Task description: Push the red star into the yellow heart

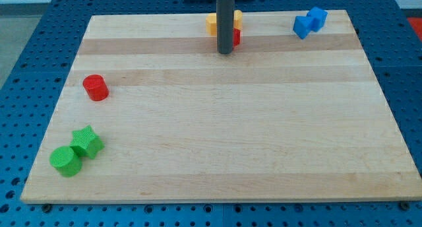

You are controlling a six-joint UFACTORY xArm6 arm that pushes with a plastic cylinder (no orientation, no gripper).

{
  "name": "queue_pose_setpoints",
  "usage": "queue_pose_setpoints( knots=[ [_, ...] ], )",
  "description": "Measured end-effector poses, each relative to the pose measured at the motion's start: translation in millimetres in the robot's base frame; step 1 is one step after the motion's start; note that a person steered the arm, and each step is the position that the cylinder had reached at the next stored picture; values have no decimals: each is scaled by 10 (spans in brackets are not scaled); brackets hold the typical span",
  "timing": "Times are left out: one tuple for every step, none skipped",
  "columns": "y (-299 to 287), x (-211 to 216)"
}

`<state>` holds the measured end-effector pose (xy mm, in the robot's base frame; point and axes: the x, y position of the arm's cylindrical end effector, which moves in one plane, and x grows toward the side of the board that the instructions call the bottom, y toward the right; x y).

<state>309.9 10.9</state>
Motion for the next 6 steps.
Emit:
queue_pose_setpoints(
  knots=[
    [0,-51],
    [0,-68],
    [0,-124],
    [0,-138],
    [0,-39],
    [-55,398]
  ],
)
